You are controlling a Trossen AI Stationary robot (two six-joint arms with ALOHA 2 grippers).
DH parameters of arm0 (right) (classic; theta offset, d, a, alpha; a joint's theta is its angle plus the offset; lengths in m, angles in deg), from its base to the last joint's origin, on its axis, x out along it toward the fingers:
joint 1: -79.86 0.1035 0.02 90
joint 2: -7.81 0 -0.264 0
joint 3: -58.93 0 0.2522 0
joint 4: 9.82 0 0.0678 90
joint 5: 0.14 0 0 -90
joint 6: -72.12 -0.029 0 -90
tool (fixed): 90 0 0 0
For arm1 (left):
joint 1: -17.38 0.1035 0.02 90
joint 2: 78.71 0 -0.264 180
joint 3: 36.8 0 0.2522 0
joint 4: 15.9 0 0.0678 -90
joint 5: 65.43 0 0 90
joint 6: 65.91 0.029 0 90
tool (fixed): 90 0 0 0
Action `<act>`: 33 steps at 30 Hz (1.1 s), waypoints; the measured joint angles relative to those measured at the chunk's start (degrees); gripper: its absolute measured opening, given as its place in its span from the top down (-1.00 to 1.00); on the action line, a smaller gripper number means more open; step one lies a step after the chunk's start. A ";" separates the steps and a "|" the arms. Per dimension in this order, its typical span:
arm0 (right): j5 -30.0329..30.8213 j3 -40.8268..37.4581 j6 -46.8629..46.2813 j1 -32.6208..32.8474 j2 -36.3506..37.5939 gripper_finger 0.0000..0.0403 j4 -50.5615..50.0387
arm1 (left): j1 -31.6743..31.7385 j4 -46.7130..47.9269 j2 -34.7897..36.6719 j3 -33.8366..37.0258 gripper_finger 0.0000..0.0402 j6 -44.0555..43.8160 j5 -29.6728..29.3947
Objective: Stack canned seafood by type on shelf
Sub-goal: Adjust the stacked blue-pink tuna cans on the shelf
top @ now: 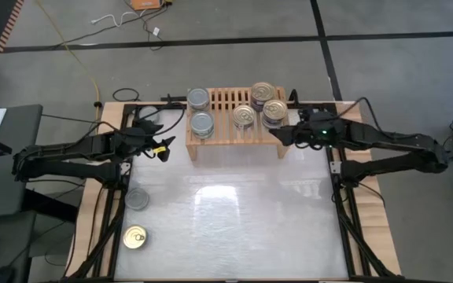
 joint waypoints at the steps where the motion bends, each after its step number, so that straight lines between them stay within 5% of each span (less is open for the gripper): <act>1: -0.01 0.00 -0.55 0.59 0.49 -0.86 1.04 | 0.00 0.24 0.02 0.00 -0.48 -0.15 0.06; 8: 2.19 0.00 2.38 4.04 -0.57 -0.86 12.83 | 0.01 0.28 0.02 0.00 -0.48 -0.36 0.12; 16: 7.42 4.39 12.79 3.42 -9.84 -0.82 24.66 | 0.02 0.23 0.01 0.00 -0.48 -0.36 -0.09; 33: 10.91 65.33 22.94 -7.35 -48.85 -0.79 -31.00 | 0.01 0.25 0.00 0.00 -0.48 -2.35 -0.18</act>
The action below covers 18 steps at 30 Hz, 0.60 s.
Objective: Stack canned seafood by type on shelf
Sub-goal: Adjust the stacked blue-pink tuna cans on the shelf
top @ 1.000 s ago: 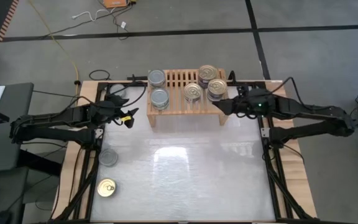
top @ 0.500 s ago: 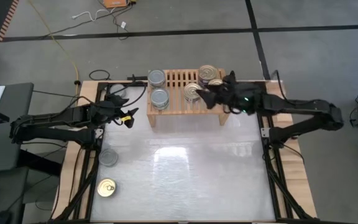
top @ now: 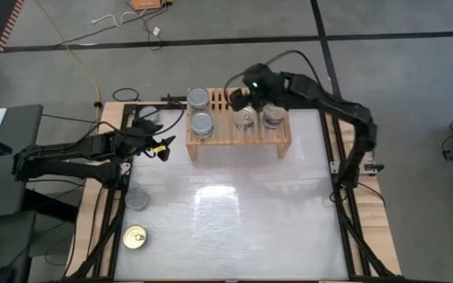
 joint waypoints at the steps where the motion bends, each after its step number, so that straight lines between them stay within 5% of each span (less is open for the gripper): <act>1: 0.44 2.57 0.60 -0.61 -1.67 -0.79 -2.48 | 0.00 0.00 0.01 0.00 -0.48 -0.41 0.00; 8: 5.08 12.59 2.12 -3.35 -10.20 -0.79 -18.58 | -0.01 1.25 0.01 0.00 -0.48 -1.29 0.00; 18: 8.81 13.18 2.15 -4.86 -12.52 -0.79 -25.10 | 0.00 3.02 0.02 0.00 -0.48 -2.21 0.00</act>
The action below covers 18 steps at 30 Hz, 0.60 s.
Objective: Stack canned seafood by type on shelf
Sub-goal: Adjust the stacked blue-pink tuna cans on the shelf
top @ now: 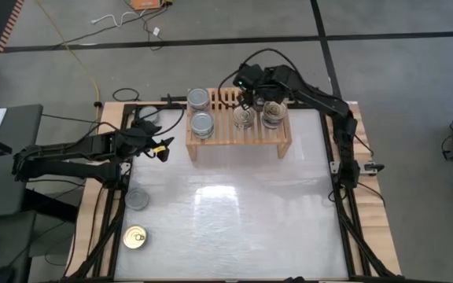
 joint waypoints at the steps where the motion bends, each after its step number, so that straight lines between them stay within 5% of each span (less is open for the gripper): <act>1: 0.25 0.00 -0.02 -0.13 0.02 -0.79 -0.56 | -0.02 0.02 -0.02 0.00 -0.48 -0.02 0.02; 18: 5.66 0.00 -0.51 -0.97 -0.02 -0.79 -5.25 | -0.01 0.13 0.00 0.00 -0.48 0.94 0.00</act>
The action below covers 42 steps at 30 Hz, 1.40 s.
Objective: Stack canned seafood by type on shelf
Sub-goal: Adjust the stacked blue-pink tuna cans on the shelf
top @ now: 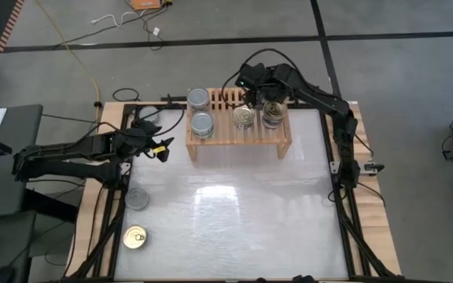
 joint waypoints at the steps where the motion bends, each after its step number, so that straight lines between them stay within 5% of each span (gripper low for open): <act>1: 0.05 0.00 -0.06 0.00 0.00 -0.79 -0.36 | 0.01 0.02 0.00 0.00 -0.48 0.00 0.00; 8: 0.18 -0.02 -4.04 -1.15 0.00 -0.79 -3.72 | 0.01 0.52 0.00 0.00 -0.48 0.00 0.00; 18: -0.07 -0.05 -6.56 0.07 1.07 -0.79 4.65 | 0.02 1.20 0.00 0.00 -0.48 0.02 0.00; 26: -6.55 -0.25 -6.01 -0.06 -0.15 -0.79 4.72 | 0.00 1.20 0.00 0.00 -0.48 0.04 0.00; 42: -0.38 -0.83 -9.94 -1.24 -0.02 -0.79 -3.62 | 0.00 1.46 -0.01 0.00 -0.48 0.07 -0.01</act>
